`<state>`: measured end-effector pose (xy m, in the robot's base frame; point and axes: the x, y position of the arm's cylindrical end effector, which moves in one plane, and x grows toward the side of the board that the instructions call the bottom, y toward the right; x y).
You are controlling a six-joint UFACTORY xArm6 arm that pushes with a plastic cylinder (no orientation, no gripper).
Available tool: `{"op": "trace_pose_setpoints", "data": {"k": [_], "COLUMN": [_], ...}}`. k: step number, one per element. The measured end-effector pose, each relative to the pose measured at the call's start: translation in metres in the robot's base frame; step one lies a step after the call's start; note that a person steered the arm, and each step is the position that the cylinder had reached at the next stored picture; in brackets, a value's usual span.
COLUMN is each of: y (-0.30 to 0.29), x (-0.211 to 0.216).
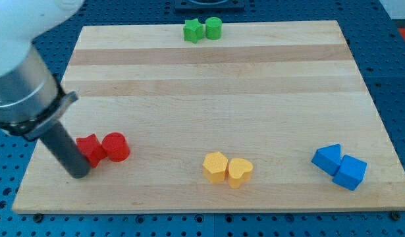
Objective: Push red circle towards green circle
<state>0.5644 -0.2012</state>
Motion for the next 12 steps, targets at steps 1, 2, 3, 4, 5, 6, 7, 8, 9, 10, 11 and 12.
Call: {"op": "trace_pose_setpoints", "data": {"k": [1, 2, 3, 4, 5, 6, 7, 8, 9, 10, 11, 12], "y": [0.014, 0.019, 0.022, 0.022, 0.021, -0.013, -0.002, 0.028, 0.058, 0.092, 0.102, 0.083], "x": [-0.024, -0.053, -0.08, -0.096, -0.07, -0.031, -0.002, -0.01, -0.037, -0.059, -0.077, -0.046]}}
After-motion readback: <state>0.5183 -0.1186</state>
